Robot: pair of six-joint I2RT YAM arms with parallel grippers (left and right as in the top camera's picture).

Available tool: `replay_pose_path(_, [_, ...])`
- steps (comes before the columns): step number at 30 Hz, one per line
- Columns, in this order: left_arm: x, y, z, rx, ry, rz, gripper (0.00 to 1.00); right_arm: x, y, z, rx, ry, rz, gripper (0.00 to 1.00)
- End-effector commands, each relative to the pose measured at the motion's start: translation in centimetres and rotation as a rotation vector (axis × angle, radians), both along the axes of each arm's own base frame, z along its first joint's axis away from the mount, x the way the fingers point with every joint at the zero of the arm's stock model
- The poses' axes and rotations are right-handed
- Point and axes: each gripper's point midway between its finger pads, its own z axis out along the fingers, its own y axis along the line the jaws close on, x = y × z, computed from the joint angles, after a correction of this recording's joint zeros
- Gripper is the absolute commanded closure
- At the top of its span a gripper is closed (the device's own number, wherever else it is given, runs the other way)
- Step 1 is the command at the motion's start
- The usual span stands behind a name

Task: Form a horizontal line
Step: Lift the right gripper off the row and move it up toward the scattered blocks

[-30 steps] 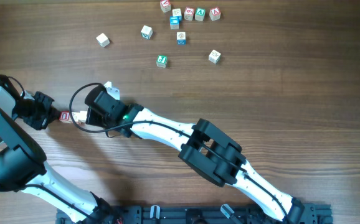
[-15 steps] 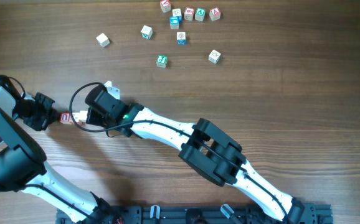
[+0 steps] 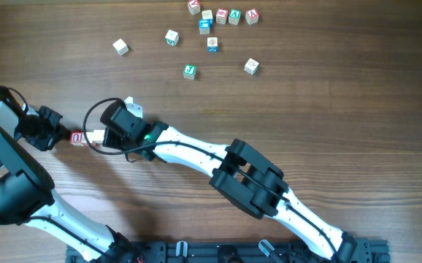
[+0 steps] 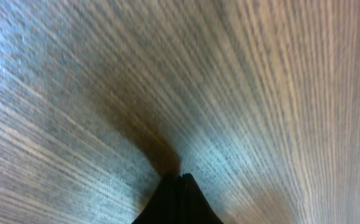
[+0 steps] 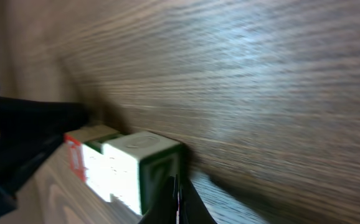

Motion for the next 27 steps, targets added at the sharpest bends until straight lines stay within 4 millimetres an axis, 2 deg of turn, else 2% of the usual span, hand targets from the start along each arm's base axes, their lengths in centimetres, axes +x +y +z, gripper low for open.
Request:
replay_pose_path(1, [0.3, 0.0, -0.5, 0.001, 0.005, 0.028, 0.96, -0.4, -0.8, -1.7, -0.045, 0.064, -0.043, 0.96])
replay_pose_path(8, [1.0, 0.3, -0.1, -0.041, -0.053, 0.062, 0.96, 0.8, -3.0, -0.6, -0.087, 0.090, -0.071, 0.95])
replay_pose_path(9, [1.1, 0.2, 0.0, -0.055, -0.064, 0.065, 0.96, 0.9, -3.3, -0.6, -0.089, 0.105, -0.071, 0.92])
replay_pose_path(11, [1.1, 0.3, 0.2, -0.080, -0.085, 0.076, 0.96, 1.0, -3.7, -0.6, -0.076, 0.156, -0.052, 0.66])
replay_pose_path(12, [1.1, 0.4, 0.3, -0.088, -0.092, 0.082, 0.96, 1.1, -4.0, -0.7, -0.073, 0.173, -0.048, 0.35])
replay_pose_path(13, [1.1, 0.6, 0.4, -0.089, -0.098, 0.083, 0.96, 1.3, -4.3, -0.7, -0.071, 0.185, -0.049, 0.17])
replay_pose_path(15, [1.0, 1.1, 0.4, -0.083, -0.102, 0.092, 0.96, 2.5, -4.9, -0.6, -0.054, 0.201, -0.055, 0.01])
replay_pose_path(17, [1.1, 1.2, 0.4, -0.078, -0.109, 0.091, 0.96, 3.3, -5.3, -0.2, -0.035, 0.189, -0.027, 0.03])
replay_pose_path(18, [1.2, 1.3, 0.4, -0.074, -0.115, 0.090, 0.96, 4.0, -5.3, 0.2, -0.011, 0.157, 0.023, 0.71])
replay_pose_path(19, [1.3, 1.4, 0.4, -0.068, -0.120, 0.081, 0.96, 4.7, -5.2, 0.7, 0.014, 0.122, 0.058, 0.95])
replay_pose_path(24, [1.8, 1.8, 0.5, -0.047, -0.145, 0.067, 0.96, 8.5, -4.0, 3.9, 0.137, -0.068, 0.090, 0.95])
replay_pose_path(27, [2.0, 2.0, 0.6, -0.038, -0.158, 0.066, 0.96, 9.8, -3.9, 4.6, 0.149, -0.130, 0.051, 0.95])
